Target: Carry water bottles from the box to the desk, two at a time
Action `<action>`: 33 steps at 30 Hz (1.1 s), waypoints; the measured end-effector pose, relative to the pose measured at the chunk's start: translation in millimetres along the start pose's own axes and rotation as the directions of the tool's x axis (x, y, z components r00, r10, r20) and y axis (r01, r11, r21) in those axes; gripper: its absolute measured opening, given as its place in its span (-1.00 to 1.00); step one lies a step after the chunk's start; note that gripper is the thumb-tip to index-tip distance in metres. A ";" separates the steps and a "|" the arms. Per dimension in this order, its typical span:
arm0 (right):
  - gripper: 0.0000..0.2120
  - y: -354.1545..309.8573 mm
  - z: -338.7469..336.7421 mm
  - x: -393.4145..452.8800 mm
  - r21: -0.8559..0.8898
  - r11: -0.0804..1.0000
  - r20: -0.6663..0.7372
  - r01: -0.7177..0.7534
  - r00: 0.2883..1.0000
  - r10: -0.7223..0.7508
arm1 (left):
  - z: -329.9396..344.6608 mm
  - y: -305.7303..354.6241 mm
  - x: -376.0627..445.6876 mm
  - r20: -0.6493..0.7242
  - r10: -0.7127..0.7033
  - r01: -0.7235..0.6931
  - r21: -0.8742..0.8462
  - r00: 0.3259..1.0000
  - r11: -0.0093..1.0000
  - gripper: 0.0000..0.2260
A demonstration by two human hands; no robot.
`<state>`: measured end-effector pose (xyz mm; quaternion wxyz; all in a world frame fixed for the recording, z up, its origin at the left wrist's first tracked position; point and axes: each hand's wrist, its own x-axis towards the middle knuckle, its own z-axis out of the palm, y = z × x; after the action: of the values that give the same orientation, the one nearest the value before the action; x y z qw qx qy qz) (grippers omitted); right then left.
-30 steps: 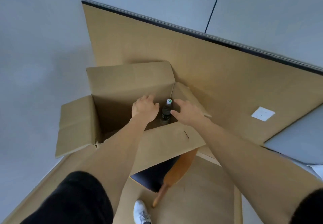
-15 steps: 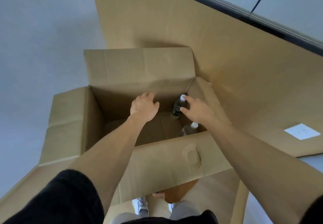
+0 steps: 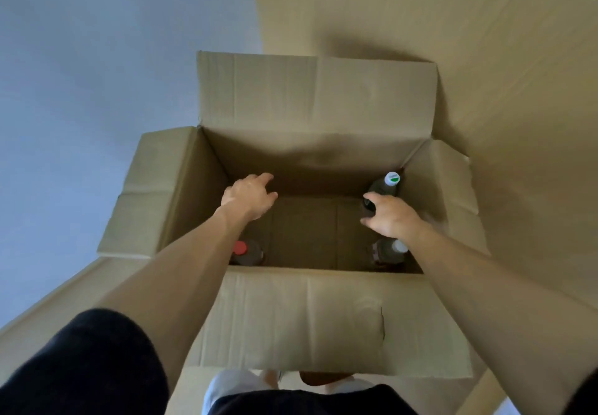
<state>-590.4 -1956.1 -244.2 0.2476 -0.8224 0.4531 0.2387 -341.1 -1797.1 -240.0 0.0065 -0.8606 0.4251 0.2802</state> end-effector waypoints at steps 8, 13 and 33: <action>-0.30 15.5 24.1 19.9 -0.065 0.998 0.127 0.001 0.992 0.007 | 34.8 -18.9 -5.9 0.362 -0.224 0.189 0.132 0.905 0.973 -0.41; -0.43 24.3 31.1 28.0 -0.169 0.986 0.210 0.011 0.977 0.025 | 46.1 -14.6 -6.7 0.408 -0.303 0.185 0.303 0.861 0.935 -0.60; -0.67 -8.3 21.3 39.3 -0.277 0.961 0.172 0.014 0.984 0.035 | 41.8 50.6 19.5 0.147 -0.208 0.155 0.307 0.967 0.939 -0.64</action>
<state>-568.2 -1963.6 -283.1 0.1677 -0.8224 0.3959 0.3726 -388.8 -1833.2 -273.2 0.1978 -0.8574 0.3782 0.2876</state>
